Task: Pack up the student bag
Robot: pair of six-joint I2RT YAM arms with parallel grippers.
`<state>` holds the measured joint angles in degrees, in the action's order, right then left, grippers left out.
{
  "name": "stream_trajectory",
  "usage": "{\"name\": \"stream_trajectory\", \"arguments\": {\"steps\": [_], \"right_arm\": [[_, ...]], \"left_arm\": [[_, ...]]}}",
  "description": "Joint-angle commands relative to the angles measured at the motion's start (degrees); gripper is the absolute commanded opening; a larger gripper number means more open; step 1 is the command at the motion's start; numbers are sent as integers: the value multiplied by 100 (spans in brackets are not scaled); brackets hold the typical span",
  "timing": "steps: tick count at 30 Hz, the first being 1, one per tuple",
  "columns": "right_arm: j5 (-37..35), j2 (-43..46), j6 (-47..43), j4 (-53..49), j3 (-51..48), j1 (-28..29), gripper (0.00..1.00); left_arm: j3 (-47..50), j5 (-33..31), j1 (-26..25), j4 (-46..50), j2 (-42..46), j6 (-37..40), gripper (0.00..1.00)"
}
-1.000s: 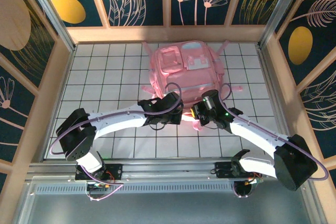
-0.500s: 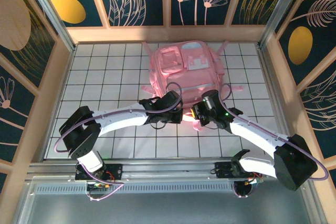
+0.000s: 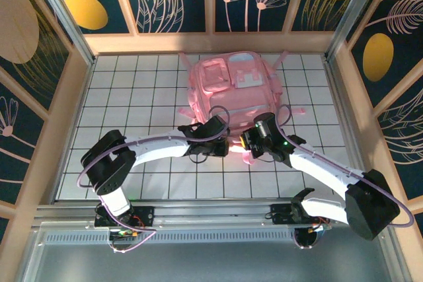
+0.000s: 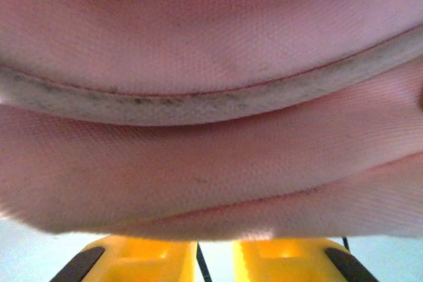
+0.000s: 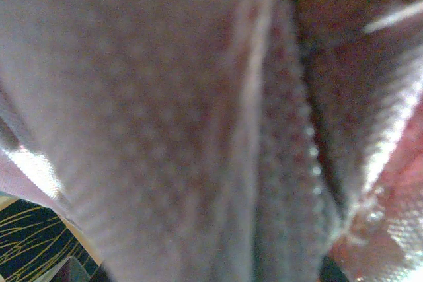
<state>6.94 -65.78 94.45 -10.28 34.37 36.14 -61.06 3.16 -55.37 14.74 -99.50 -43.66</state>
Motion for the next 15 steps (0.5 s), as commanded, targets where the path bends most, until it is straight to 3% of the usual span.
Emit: {"name": "stream_trajectory", "arguments": {"steps": [1, 8, 11, 13, 15], "right_arm": [[68, 60, -20, 315, 272, 67, 0], [150, 18, -200, 361, 345, 71, 0], [151, 52, -454, 253, 421, 37, 0], [148, 128, -521, 211, 406, 13, 0], [165, 214, -535, 211, 386, -18, 0]], "left_arm": [[42, -38, 53, -173, -143, 158, 22], [77, -297, 53, -146, 46, 649, 43], [727, -376, 53, -525, 857, 1173, 58], [1337, -372, 53, -1013, 1593, 1369, 76], [1761, -513, 53, -1341, 2201, 1494, 84]]}}
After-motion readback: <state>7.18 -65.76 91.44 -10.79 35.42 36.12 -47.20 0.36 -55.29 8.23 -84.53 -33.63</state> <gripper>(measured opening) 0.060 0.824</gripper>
